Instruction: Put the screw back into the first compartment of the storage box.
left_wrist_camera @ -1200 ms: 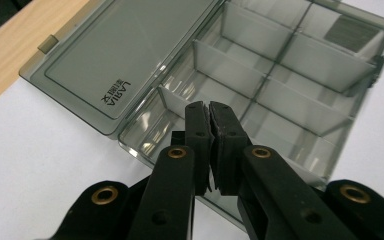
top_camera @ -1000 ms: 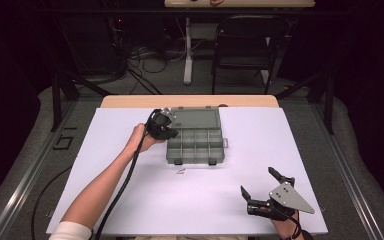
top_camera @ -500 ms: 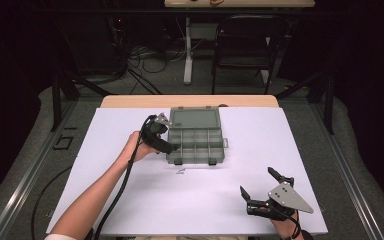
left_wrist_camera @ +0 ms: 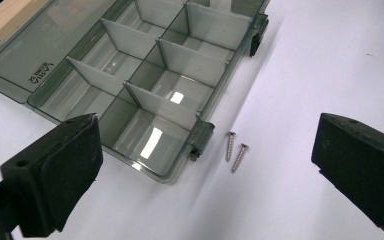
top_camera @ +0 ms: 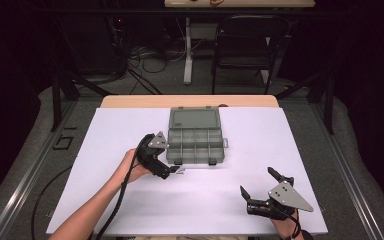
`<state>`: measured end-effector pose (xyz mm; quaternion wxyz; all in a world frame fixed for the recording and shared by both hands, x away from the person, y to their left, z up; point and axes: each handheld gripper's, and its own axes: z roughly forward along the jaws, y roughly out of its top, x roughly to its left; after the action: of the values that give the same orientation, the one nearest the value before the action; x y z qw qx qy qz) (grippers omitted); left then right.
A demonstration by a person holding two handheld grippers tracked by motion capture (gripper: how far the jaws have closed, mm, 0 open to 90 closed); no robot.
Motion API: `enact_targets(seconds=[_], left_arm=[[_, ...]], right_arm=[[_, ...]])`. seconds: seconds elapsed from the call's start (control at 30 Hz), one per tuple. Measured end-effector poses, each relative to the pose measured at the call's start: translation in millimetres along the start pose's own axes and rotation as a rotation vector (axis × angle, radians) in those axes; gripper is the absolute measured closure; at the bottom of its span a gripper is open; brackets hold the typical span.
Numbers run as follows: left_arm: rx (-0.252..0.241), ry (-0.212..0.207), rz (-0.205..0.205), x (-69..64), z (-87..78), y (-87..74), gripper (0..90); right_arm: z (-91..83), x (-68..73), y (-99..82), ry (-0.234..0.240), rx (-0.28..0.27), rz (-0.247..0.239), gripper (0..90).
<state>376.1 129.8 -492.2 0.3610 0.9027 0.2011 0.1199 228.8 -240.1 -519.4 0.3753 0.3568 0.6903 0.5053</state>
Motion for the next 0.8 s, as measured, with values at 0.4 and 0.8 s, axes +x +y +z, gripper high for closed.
enact_targets(seconds=[0.4,0.8], left_arm=[[-0.005,-0.067,0.020,-7.7,7.4,-17.0,13.8],[0.023,-0.123,0.044,-15.9,32.4,-22.2,60.5]], right_arm=[[-0.5,1.6,0.5,0.005,-0.001,-0.003,0.0],[-0.1,2.8,0.6,0.018,-0.006,-0.014,0.0]])
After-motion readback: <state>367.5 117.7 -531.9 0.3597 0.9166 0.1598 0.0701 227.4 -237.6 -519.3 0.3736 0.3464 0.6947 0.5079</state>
